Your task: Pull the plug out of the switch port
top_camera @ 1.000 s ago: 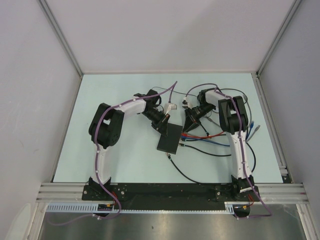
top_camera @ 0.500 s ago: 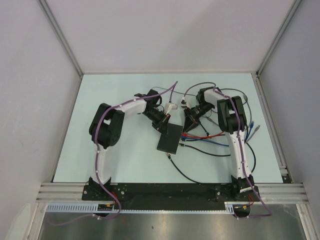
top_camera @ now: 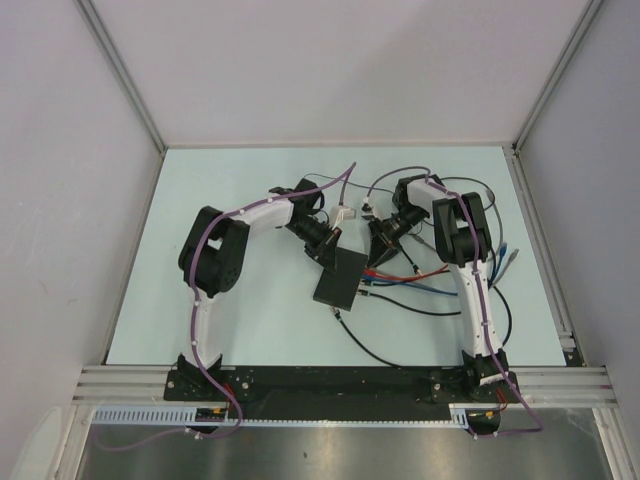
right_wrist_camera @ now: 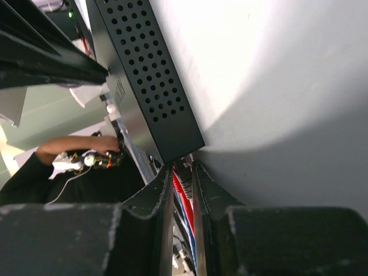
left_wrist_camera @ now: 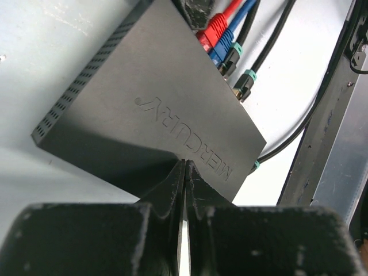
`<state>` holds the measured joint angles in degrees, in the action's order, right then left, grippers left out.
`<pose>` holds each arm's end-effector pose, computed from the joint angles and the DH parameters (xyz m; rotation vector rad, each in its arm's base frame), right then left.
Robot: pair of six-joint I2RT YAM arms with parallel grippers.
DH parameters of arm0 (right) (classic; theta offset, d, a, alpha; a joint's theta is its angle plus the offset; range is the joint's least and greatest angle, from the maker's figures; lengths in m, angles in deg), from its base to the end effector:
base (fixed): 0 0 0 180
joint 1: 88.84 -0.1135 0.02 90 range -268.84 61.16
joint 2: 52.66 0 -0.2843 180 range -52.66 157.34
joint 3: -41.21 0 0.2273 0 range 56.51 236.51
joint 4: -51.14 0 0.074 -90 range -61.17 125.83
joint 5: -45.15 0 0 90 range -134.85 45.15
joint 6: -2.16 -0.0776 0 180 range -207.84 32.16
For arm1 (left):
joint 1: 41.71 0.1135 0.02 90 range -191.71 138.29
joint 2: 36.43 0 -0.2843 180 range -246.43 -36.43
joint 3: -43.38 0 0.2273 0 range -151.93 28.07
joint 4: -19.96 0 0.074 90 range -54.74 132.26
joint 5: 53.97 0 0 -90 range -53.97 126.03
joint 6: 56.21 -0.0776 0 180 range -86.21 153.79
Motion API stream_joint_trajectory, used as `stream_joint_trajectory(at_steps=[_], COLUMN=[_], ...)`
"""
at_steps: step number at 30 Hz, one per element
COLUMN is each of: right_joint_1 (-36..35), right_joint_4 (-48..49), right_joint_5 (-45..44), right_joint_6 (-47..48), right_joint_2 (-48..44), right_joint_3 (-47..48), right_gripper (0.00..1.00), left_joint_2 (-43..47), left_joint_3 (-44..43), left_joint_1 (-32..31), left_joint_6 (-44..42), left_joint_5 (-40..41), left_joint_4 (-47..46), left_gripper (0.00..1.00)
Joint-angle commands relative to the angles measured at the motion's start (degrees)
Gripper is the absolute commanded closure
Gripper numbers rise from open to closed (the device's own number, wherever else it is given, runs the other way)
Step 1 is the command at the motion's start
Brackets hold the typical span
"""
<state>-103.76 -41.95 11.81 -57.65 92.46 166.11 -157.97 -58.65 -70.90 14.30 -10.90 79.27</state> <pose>0.3895 0.1709 0.0904 0.7098 -2.4416 -1.4196 0.3282 -0.2483 0.1553 1.2493 2.4761 -1.2214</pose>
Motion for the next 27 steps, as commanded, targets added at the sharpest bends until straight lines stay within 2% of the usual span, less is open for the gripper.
stream_joint_trajectory(at_steps=[1,3,6,13,16,21,27], right_joint_1=[-1.08,-0.99,0.59,0.24,1.55,4.01,5.25], right_joint_4=[1.66,0.88,-1.85,-3.6,-5.0,-9.06,-7.74], right_joint_5=[-16.49,-16.5,-11.68,-15.79,-14.75,-10.97,-14.21], right_joint_6=[5.75,5.4,3.12,9.79,11.11,10.77,10.76], right_joint_2=[2.36,3.84,6.83,3.33,2.54,1.58,-1.68], right_joint_3=[-2.64,-0.72,4.82,1.41,2.45,13.15,23.98], right_gripper=[1.0,1.0,1.0,1.0,1.0,1.0,0.99], left_joint_2=[-2.74,-2.74,-2.65,-2.74,-2.83,-2.48,-2.65], left_joint_3=[-0.03,-0.03,-0.03,-0.03,-0.21,0.14,-0.03], left_joint_1=[-0.34,-0.34,-0.34,-0.34,-0.34,-0.34,-0.43], left_joint_6=[-2.22,-2.14,-2.14,-2.4,-2.49,-2.4,-2.49], left_joint_5=[6.42,6.51,6.6,6.77,6.77,6.95,6.86], left_joint_4=[-2.35,-2.26,-2.17,-2.17,-2.17,-2.0,-2.26], left_gripper=[0.93,0.93,0.93,0.93,0.93,0.93,0.93])
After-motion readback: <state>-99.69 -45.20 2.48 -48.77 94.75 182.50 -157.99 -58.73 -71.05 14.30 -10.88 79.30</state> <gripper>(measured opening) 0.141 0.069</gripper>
